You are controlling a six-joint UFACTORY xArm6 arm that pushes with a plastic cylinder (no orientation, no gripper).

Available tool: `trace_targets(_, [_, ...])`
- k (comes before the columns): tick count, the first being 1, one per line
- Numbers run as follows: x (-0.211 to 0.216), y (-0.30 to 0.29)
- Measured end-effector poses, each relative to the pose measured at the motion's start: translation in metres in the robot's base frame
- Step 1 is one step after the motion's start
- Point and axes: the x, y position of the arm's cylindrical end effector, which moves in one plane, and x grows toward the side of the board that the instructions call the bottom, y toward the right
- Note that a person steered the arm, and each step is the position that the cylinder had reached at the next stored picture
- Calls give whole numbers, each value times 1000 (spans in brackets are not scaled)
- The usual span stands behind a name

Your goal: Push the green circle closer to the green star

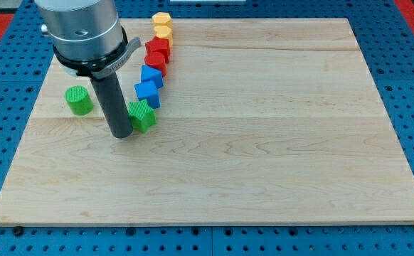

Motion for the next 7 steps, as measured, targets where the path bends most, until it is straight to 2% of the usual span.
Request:
trace_targets(1, [14,-4])
trace_targets(2, [23,-38])
trace_targets(3, [9,-95])
trace_targets(4, [-25,-150])
trace_targets(5, [-82,-169])
trace_targets(6, [-114,-141])
trace_targets(7, [-114,-109])
